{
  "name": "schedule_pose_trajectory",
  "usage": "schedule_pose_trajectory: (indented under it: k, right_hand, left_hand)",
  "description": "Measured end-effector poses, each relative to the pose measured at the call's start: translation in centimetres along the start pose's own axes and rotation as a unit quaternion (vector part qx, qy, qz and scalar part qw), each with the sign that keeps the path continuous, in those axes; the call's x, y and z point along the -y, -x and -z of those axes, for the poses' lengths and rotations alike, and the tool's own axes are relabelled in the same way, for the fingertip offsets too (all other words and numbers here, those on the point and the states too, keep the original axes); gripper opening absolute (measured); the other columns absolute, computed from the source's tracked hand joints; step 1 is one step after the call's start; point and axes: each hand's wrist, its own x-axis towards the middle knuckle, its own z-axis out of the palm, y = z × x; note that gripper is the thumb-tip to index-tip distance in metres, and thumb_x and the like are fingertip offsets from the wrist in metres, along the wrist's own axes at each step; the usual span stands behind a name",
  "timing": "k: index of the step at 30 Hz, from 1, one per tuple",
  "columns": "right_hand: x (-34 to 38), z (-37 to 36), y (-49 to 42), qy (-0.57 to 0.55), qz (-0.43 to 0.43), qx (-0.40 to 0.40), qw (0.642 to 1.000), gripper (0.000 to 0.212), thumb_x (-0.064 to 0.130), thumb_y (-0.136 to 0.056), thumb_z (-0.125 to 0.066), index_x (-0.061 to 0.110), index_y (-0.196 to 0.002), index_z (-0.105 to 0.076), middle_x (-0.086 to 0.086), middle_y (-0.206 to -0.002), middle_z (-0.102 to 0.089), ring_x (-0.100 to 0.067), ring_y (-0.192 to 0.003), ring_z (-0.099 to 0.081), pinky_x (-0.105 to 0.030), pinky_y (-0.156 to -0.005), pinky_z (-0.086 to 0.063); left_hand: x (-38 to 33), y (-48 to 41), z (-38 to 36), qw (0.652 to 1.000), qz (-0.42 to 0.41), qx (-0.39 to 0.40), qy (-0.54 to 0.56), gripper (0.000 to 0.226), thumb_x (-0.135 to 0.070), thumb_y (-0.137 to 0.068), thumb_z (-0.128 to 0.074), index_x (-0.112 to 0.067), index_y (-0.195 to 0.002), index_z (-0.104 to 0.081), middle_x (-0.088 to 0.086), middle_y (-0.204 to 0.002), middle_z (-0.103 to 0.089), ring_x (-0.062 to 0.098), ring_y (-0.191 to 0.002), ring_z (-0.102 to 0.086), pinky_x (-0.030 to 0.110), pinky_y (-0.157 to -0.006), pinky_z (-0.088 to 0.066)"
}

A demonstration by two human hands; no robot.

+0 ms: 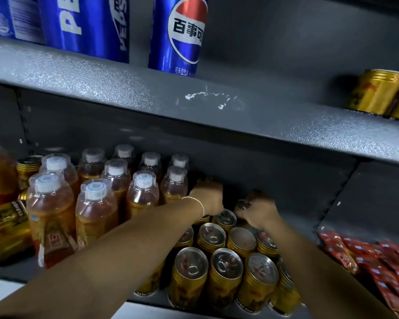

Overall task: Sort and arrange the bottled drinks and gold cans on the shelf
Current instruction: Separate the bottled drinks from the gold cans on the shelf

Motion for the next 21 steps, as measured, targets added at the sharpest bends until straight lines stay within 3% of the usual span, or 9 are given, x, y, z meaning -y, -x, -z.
schedule_pose_trajectory:
  k: [3, 6, 9, 13, 15, 17, 19, 21]
  right_hand:
    - [0.0, 0.0, -0.2, 0.007, 0.018, -0.001, 1.000, 0.038, 0.056, -0.086, -0.066, 0.021, -0.095, -0.053, 0.007, -0.083, -0.051, -0.010, -0.079, -0.047, -0.022, -0.068, -0.036]
    - [-0.2, 0.3, -0.4, 0.002, 0.029, 0.021, 0.999, 0.043, 0.057, -0.097, -0.045, 0.019, -0.111, -0.059, -0.007, -0.110, -0.064, -0.016, -0.086, -0.052, -0.026, -0.076, -0.036]
    - [-0.5, 0.7, -0.3, 0.020, 0.039, 0.023, 0.999, 0.038, 0.036, -0.104, -0.039, 0.011, -0.126, -0.056, -0.014, -0.127, -0.059, -0.026, -0.106, -0.055, -0.028, -0.081, -0.034]
    - [0.0, 0.5, 0.5, 0.058, 0.046, 0.012, 0.997, 0.026, 0.020, -0.094, -0.049, 0.013, -0.115, -0.062, -0.011, -0.118, -0.063, -0.024, -0.097, -0.057, -0.029, -0.080, -0.044]
    - [0.7, 0.4, 1.0, 0.067, 0.040, 0.003, 0.997, 0.027, 0.018, -0.090, -0.051, 0.014, -0.115, -0.063, -0.010, -0.116, -0.064, -0.026, -0.100, -0.059, -0.032, -0.084, -0.050]
    - [1.3, 0.3, 1.7, 0.066, 0.027, 0.005, 0.997, 0.031, 0.018, -0.089, -0.051, 0.016, -0.118, -0.062, -0.010, -0.119, -0.062, -0.029, -0.107, -0.057, -0.037, -0.090, -0.052]
    - [1.7, 0.3, 2.2, 0.069, 0.017, 0.020, 0.997, 0.040, 0.018, -0.090, -0.050, 0.019, -0.129, -0.058, -0.011, -0.131, -0.057, -0.032, -0.120, -0.048, -0.042, -0.097, -0.048]
    - [2.0, 0.4, 2.6, 0.086, 0.009, 0.037, 0.996, 0.049, 0.019, -0.091, -0.048, 0.021, -0.140, -0.050, -0.010, -0.141, -0.049, -0.034, -0.129, -0.038, -0.042, -0.101, -0.044]
  left_hand:
    - [0.2, -0.2, -0.4, 0.999, 0.012, 0.033, 0.024, 0.026, -0.021, -0.086, -0.060, -0.011, -0.110, -0.060, 0.013, -0.113, -0.059, 0.027, -0.098, -0.058, 0.029, -0.073, -0.043]
    - [0.5, -0.2, -0.5, 0.997, 0.023, 0.072, 0.031, 0.008, -0.023, -0.090, -0.055, -0.015, -0.087, -0.058, 0.006, -0.090, -0.060, 0.015, -0.071, -0.052, 0.025, -0.060, -0.038]
    - [0.2, 0.0, -0.4, 0.997, 0.020, 0.076, -0.003, 0.016, -0.020, -0.091, -0.051, -0.016, -0.076, -0.054, 0.004, -0.076, -0.055, 0.017, -0.067, -0.051, 0.029, -0.060, -0.039]
    - [-0.7, 0.9, -0.1, 0.997, -0.001, 0.070, -0.032, 0.028, -0.021, -0.091, -0.049, -0.017, -0.064, -0.050, 0.001, -0.065, -0.051, 0.018, -0.063, -0.052, 0.028, -0.053, -0.038]
    - [-0.8, 1.6, 0.2, 0.996, -0.002, 0.081, -0.035, 0.024, -0.021, -0.091, -0.050, -0.016, -0.068, -0.055, 0.002, -0.070, -0.057, 0.016, -0.063, -0.054, 0.026, -0.050, -0.037]
    - [-0.7, 2.4, 0.8, 0.995, -0.007, 0.097, -0.034, 0.019, -0.020, -0.092, -0.049, -0.010, -0.087, -0.065, 0.006, -0.086, -0.065, 0.020, -0.074, -0.060, 0.028, -0.056, -0.042]
    - [-0.5, 3.3, 1.7, 0.993, -0.014, 0.116, -0.034, 0.025, -0.019, -0.092, -0.048, -0.007, -0.104, -0.066, 0.009, -0.100, -0.067, 0.023, -0.085, -0.062, 0.030, -0.063, -0.046]
    - [-0.3, 4.4, 2.8, 0.991, -0.031, 0.127, -0.041, 0.027, -0.017, -0.091, -0.047, -0.007, -0.108, -0.065, 0.010, -0.104, -0.066, 0.025, -0.086, -0.062, 0.031, -0.064, -0.048]
